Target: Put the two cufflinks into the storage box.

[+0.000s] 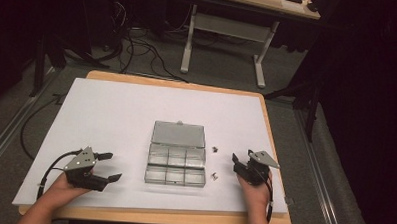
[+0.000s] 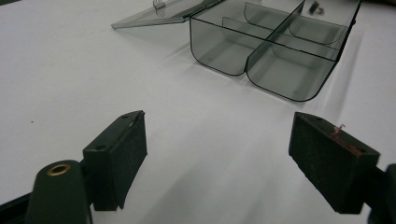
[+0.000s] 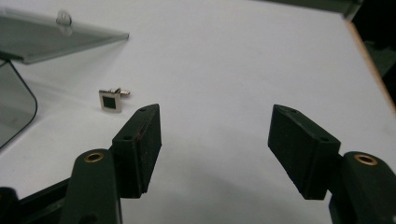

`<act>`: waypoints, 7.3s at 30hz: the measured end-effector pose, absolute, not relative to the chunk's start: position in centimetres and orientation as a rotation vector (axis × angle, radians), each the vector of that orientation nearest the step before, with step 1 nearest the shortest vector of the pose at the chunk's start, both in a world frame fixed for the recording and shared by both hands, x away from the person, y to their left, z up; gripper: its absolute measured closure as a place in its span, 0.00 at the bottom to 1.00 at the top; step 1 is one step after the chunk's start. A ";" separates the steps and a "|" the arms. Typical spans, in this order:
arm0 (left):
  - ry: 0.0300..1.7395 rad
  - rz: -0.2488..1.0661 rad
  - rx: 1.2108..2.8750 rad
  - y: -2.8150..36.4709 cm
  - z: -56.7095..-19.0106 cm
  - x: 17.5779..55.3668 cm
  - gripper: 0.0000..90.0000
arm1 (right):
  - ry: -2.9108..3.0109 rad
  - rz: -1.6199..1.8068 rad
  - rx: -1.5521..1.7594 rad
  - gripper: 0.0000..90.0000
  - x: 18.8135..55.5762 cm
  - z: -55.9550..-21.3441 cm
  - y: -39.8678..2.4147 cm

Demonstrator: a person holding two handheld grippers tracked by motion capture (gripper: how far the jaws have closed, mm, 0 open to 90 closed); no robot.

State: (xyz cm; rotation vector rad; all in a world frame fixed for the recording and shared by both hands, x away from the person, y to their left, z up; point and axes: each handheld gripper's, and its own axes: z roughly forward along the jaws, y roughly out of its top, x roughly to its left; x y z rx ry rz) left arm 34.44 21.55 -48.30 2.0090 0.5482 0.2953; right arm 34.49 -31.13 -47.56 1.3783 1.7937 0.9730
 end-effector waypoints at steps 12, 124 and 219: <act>0.539 0.302 2.011 21.5 -48.3 34.3 0.22 | 1.783 0.989 1.424 0.36 34.5 -47.6 -31.5; 0.503 0.295 2.019 21.5 -48.3 34.2 0.22 | 2.452 0.469 1.503 0.49 34.3 -42.6 -27.5; 0.487 0.294 2.027 21.4 -48.3 34.2 0.22 | 2.754 0.220 1.349 0.84 37.3 -41.6 -20.7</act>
